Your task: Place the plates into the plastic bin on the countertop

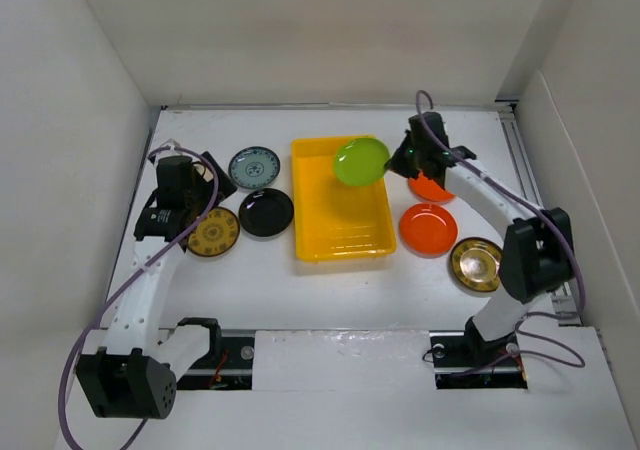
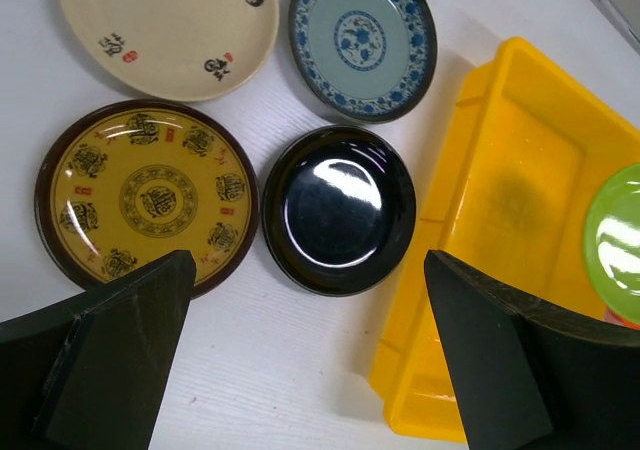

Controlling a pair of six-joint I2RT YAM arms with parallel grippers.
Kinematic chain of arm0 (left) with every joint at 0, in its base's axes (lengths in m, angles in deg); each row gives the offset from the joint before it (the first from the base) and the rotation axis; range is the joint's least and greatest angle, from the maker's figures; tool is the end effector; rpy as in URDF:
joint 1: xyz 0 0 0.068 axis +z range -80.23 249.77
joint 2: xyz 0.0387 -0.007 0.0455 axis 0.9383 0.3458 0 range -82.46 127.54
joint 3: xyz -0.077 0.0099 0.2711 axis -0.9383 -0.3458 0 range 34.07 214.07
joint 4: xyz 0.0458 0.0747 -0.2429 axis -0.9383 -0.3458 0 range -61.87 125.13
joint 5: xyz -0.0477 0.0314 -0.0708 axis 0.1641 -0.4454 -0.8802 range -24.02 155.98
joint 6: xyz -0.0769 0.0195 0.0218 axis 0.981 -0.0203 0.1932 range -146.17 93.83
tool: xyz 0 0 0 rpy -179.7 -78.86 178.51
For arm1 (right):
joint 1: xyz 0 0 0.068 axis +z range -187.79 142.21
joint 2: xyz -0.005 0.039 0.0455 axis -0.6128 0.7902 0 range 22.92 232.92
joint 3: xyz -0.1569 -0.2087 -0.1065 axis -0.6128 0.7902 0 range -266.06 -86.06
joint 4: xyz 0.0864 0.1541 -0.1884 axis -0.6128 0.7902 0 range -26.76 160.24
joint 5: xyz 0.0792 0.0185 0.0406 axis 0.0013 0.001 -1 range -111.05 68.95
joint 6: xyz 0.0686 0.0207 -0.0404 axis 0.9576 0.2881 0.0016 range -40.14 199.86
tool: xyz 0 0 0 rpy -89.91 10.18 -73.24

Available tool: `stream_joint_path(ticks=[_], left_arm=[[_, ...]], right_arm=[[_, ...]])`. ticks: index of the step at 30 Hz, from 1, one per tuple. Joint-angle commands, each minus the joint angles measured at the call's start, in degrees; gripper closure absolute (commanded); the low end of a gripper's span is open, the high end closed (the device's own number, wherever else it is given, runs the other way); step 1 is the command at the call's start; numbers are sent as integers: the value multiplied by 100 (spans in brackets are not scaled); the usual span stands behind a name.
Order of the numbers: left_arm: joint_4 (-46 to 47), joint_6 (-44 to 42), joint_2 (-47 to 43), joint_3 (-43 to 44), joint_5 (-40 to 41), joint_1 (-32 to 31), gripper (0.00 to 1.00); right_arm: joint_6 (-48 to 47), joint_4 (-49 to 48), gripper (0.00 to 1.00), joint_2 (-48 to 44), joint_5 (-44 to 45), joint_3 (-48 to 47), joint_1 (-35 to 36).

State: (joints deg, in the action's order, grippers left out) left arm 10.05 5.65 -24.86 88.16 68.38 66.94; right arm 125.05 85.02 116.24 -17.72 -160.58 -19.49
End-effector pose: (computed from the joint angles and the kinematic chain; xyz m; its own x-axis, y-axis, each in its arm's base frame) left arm 0.2459 -0.0092 0.3198 -0.4128 -0.5069 -0.7567 -0.2412 0.8620 -0.4459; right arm 0.3756 0.1199 0.2708 -0.6280 0.5383 -0.5620 0.2468 0.8226 0.5123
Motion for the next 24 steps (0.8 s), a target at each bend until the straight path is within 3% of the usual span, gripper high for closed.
stream_joint_path(ticks=[1,7,12,13,14,16,18,19,24], left_arm=[[-102,211,-83,278,472,116,0],[-304,465,365,173,420,801,0],[-375,984,480,-265,473,802,0],[-375,1107,480,-371,420,802,0],[-436,1230,402,-477,420,802,0],[-488,1598,322,-740,420,802,0],[-542,1819,103,-916,481,802,0],[-542,1907,15,-1039,481,802,0],[-1006,2486,-433,-1382,481,802,0]], right_arm=[[-247,-332,100,580,-209,-501,252],[-370,-595,100,1644,-341,-1188,630],[-309,-806,97,2084,-666,-1451,578],[-309,-807,87,2137,-763,-1556,578],[-309,-807,57,2138,-764,-1557,578],[-309,-807,40,2077,-660,-1557,700],[-309,-877,33,1780,-545,-1417,770],[-309,-877,8,1647,-544,-1364,771],[-362,-939,7,795,-395,-1013,1131]])
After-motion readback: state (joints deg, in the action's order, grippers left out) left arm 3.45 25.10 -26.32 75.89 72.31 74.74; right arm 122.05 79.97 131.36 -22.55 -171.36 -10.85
